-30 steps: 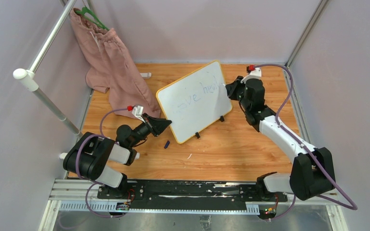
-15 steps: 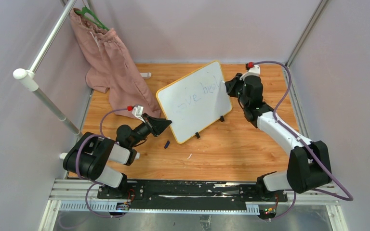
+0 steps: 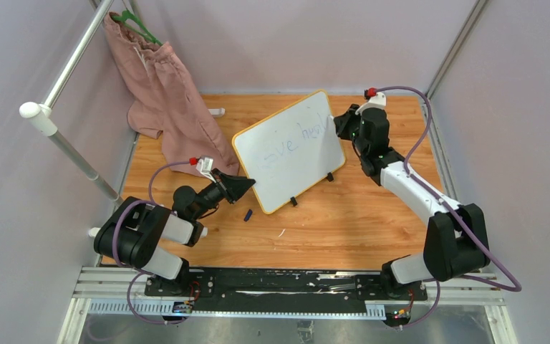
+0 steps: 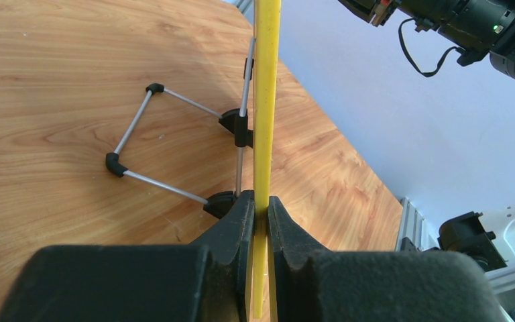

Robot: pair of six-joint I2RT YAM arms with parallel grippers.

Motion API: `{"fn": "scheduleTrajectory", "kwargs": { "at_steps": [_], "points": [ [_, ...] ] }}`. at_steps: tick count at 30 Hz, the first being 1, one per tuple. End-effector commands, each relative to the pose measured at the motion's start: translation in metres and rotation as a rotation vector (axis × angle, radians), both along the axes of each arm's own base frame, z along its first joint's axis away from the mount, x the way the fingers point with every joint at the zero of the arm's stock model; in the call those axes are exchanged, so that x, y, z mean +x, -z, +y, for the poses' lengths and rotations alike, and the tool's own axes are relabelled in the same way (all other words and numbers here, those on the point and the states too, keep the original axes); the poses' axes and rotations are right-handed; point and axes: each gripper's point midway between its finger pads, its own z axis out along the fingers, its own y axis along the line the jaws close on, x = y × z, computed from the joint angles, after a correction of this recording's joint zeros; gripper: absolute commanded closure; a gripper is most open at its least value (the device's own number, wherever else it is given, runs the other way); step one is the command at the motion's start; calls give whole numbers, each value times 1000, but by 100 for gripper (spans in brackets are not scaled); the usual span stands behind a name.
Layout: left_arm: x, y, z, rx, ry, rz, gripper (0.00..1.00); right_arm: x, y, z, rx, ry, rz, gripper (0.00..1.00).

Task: Write a sentence on the whiteboard

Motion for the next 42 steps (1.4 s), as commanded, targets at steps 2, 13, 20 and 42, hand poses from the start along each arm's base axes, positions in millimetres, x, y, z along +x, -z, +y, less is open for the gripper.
{"fn": "scheduleTrajectory", "kwargs": {
  "at_steps": [2,13,20,42],
  "points": [
    [-5,-17,-4,-17,23,-79,100,8,-20,-7,13,26,-53,100],
    [-5,-17,-3,-17,22,-79,100,4,-23,-10,8,26,-62,100],
    [-5,-17,-4,-17,24,-79,100,1,-23,-10,5,24,-64,100],
    [-5,-17,-4,-18,19,-78,100,3,-21,-9,2,16,-61,100]
  ]
}}
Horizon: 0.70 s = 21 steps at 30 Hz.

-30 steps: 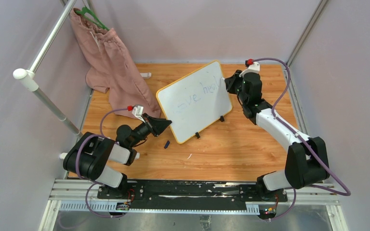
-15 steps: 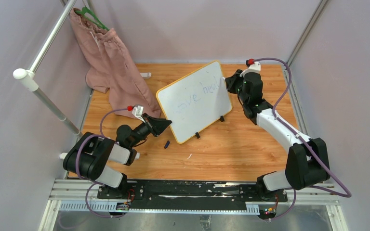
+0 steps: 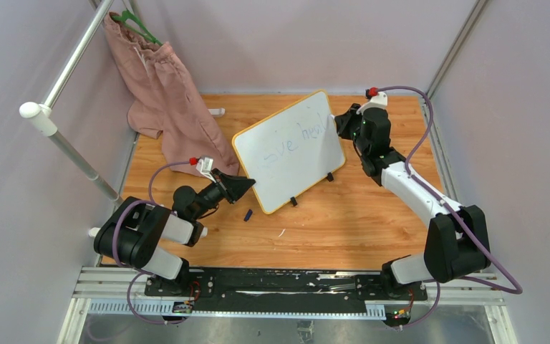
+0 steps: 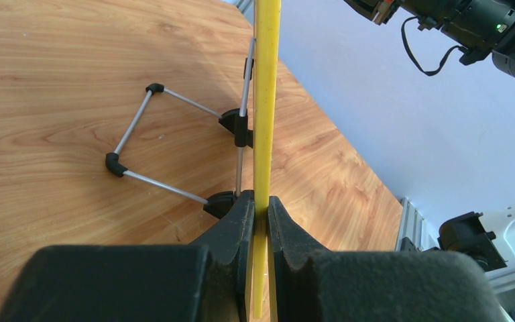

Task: Write a sentence on the whiteboard

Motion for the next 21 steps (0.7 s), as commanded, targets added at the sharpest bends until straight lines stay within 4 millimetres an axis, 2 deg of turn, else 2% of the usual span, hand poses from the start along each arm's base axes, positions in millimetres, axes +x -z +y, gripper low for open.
{"fn": "scheduleTrajectory", "kwargs": {
  "at_steps": [1,21],
  "points": [
    [-5,-17,-4,-18,19,-77,100,4,-17,-7,-1,12,-52,100],
    [-5,-18,-4,-20,21,-80,100,5,-14,-2,2,-7,-39,100]
  ]
}}
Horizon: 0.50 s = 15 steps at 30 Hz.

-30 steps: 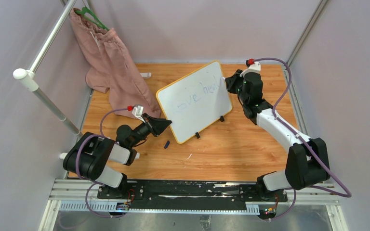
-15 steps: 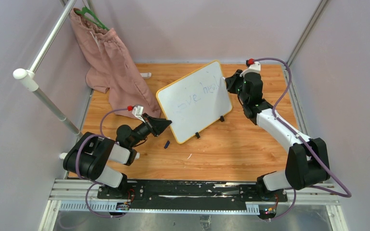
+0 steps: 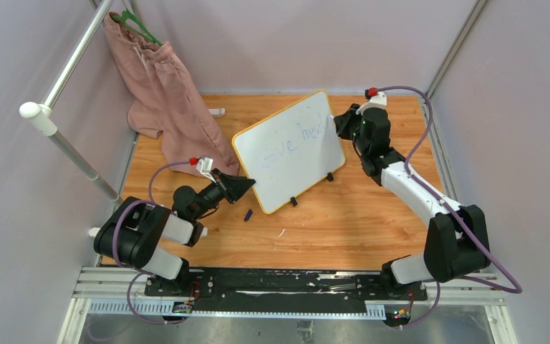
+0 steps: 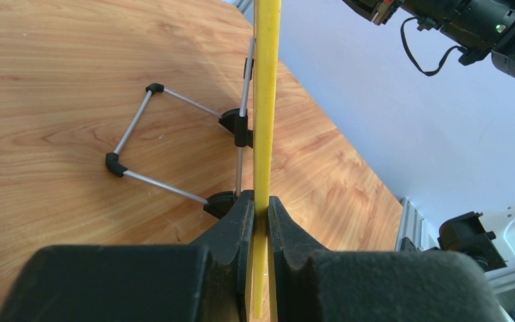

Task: Write a sentence on the whiteboard

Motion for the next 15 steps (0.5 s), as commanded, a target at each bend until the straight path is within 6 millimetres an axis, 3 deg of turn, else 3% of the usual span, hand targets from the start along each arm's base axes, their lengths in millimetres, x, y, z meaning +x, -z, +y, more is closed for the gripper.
{"fn": "scheduleTrajectory", "kwargs": {
  "at_steps": [1,15],
  "points": [
    [-5,-18,-4,-20,22,-79,100,6,-14,-4,0,3,-41,100],
    [-5,-18,-4,-20,23,-80,100,6,-6,-1,-5,-2,-20,100]
  ]
}}
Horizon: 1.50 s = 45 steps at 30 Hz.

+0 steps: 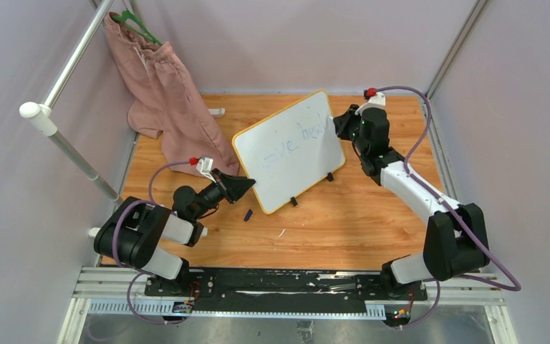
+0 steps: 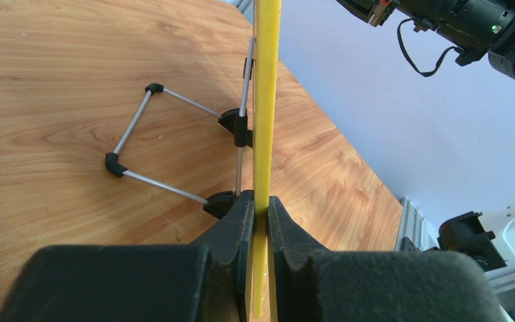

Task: Write a sentence on the whiteboard

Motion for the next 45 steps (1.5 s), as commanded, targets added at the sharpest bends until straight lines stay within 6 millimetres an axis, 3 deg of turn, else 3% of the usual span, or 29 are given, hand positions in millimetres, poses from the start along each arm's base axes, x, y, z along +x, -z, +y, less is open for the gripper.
{"fn": "scheduleTrajectory", "kwargs": {
  "at_steps": [1,11,27,45],
  "points": [
    [-5,-18,-4,-19,21,-79,100,6,-10,-3,-3,6,-29,100],
    [-5,-18,-4,-21,23,-80,100,8,1,-3,-17,10,11,100],
    [-5,-18,-4,-19,26,-80,100,14,1,9,-29,-19,17,100],
    [-6,-19,-5,-22,28,-82,100,-5,26,27,-31,-83,61,100]
  ]
}}
